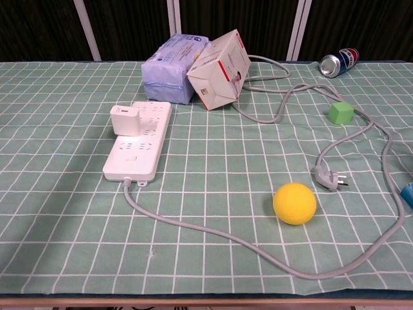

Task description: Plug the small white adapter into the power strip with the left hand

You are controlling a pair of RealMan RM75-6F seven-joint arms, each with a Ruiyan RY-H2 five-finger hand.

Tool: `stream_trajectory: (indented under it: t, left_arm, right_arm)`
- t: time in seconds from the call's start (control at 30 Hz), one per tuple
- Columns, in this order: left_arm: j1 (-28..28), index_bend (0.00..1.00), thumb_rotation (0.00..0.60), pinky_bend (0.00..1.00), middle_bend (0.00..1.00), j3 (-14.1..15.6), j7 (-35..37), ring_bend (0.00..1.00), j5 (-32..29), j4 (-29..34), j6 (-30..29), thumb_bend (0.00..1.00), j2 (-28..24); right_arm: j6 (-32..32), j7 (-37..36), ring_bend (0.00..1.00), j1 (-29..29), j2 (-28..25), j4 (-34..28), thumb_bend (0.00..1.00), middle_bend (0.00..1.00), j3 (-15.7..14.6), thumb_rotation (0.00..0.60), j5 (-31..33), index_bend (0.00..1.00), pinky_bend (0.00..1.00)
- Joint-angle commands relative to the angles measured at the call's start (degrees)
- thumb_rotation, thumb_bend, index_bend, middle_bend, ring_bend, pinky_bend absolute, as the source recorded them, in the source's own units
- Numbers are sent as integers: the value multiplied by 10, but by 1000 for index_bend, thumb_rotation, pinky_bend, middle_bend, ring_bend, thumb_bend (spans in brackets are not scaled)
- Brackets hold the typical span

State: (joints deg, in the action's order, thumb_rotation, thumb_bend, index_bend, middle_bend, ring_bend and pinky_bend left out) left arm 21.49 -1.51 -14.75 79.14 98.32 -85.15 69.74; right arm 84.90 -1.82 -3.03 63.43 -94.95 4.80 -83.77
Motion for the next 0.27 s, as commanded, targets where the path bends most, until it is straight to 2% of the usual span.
stream_trajectory:
  t: [0.03, 0.27]
  left_arm:
    - [-74, 0, 600, 0, 0, 54, -27, 0, 42, -56, -72, 57, -1]
    - [-91, 0, 600, 0, 0, 49, -10, 0, 51, -88, -71, 57, 11]
  right_arm:
    - [11, 14, 0, 2, 4, 2, 396, 0, -3, 600, -12, 0, 40]
    - [16, 24, 0, 3, 9, 8, 396, 0, -5, 600, -17, 0, 40]
